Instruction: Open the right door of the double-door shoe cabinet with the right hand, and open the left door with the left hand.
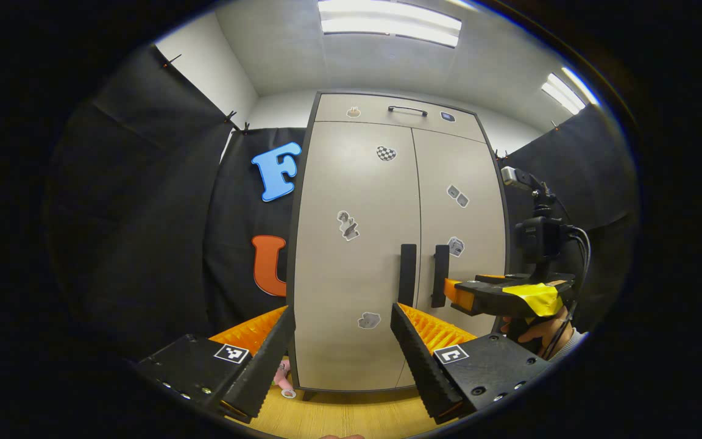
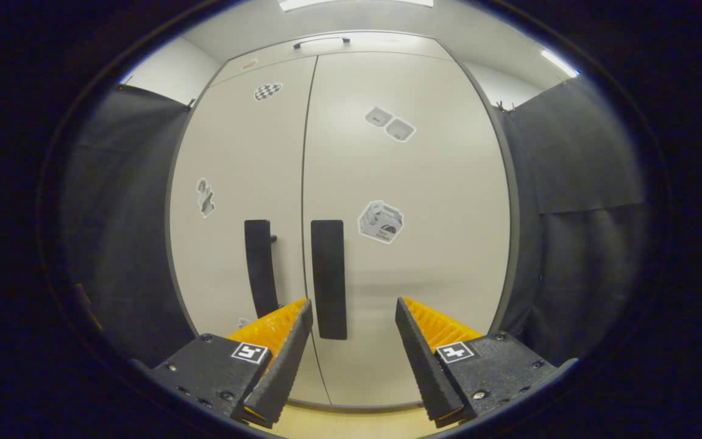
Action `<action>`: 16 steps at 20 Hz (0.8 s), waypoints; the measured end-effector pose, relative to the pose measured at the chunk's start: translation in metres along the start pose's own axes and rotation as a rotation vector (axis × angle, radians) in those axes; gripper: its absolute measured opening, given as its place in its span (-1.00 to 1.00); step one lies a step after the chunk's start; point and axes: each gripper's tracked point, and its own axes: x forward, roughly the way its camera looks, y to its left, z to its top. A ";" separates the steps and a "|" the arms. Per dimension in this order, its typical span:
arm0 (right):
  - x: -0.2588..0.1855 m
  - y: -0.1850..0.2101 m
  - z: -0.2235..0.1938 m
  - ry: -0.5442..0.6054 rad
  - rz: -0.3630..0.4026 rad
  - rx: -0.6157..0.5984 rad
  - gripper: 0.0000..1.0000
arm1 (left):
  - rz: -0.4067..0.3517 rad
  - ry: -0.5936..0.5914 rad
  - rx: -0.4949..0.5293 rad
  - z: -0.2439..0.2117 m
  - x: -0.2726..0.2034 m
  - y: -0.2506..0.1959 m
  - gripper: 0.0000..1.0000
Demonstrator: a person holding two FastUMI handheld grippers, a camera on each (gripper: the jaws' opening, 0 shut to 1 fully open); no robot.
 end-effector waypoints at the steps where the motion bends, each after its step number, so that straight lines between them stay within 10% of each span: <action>1: 0.008 0.001 -0.002 0.007 -0.005 -0.002 0.71 | 0.008 0.002 -0.002 -0.001 -0.001 0.003 0.89; 12: 0.041 0.012 0.012 -0.005 -0.010 -0.007 0.41 | 0.032 0.007 -0.006 -0.025 -0.022 0.029 0.87; 16: 0.042 0.022 0.011 -0.001 0.044 0.019 -0.29 | 0.032 0.012 -0.002 -0.028 -0.015 0.036 0.87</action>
